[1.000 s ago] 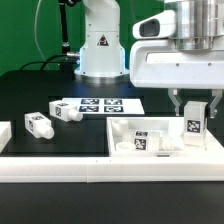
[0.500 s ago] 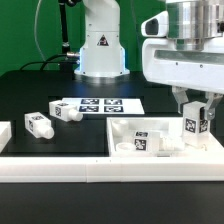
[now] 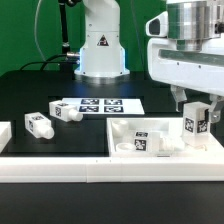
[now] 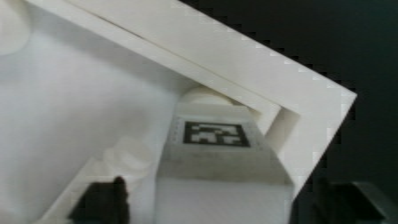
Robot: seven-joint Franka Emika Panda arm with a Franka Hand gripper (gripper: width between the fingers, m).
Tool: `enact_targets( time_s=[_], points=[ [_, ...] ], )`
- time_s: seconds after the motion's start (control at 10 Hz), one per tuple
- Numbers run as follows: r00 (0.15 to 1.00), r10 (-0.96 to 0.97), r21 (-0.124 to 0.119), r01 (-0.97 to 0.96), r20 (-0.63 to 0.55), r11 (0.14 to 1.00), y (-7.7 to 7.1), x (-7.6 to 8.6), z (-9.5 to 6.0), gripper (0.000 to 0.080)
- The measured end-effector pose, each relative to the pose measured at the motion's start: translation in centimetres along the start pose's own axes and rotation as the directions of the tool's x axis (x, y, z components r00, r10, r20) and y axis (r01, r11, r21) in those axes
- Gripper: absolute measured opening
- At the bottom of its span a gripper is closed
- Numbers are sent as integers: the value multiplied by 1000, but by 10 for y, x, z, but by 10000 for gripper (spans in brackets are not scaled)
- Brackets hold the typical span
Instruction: Assemble one leg
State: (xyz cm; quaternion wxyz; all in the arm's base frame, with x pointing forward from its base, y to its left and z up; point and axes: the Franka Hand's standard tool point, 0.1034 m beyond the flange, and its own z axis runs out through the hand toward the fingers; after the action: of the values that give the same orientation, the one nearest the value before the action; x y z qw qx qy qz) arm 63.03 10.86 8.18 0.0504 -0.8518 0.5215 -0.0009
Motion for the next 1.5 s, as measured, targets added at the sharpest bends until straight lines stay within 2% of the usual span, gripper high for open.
enact_targets(
  time_s=[0.1,0.4,0.6,0.7,1.0,1.2,1.4,1.5],
  points=[
    [996,-86,-5,86,2,996,0,0,-1,605],
    [953,-304,-6,304,4,953,0,-1,-1,647],
    [886,-463,-10,463,1,886,0,-1,-1,647],
    [801,-599,-25,599,-5,801,-1,-3,-1,649],
    [534,-845,-31,845,-1,534,-1,-3,-2,649],
    [371,-929,-33,928,7,370,0,-2,0,649],
    [195,-981,-50,980,10,195,0,-1,1,649],
    [165,-986,-52,985,12,164,0,-1,1,649]
  ],
)
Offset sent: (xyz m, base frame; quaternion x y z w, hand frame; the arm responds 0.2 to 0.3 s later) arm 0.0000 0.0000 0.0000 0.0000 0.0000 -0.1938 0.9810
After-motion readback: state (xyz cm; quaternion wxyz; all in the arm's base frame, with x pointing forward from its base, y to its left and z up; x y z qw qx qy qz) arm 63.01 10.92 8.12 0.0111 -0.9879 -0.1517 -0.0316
